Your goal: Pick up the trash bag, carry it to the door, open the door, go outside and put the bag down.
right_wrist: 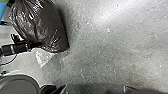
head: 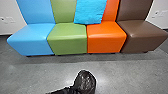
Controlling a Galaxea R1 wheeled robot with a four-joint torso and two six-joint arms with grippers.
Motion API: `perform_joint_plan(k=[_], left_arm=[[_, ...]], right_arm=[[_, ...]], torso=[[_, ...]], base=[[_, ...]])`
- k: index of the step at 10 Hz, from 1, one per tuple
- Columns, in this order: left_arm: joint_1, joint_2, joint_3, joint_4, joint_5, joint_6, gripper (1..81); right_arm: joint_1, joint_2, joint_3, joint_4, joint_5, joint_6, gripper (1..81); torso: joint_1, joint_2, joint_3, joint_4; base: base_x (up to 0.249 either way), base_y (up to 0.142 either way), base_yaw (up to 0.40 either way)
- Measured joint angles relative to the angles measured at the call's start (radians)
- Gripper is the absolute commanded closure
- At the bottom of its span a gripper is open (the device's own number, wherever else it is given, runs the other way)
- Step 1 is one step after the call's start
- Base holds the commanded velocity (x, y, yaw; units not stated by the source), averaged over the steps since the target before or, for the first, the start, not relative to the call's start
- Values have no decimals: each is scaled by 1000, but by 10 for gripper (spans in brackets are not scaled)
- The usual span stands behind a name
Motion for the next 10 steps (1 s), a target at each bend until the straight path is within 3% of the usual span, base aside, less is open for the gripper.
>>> perform_joint_plan(k=[3,7,10], left_arm=[[0,-5,6,0,4,0,811],[0,-65,86,2,9,-1,811],[-1,-107,140,2,5,-2,811]], right_arm=[[0,0,0,0,-1,0,10],[0,0,-1,0,5,0,10],[-14,14,-4,-1,5,0,10]], torso=[[-15,24,0,0],[-93,150,4,0],[-141,224,73,0]], base=[[0,0,0],[0,0,0],[0,0,0]])
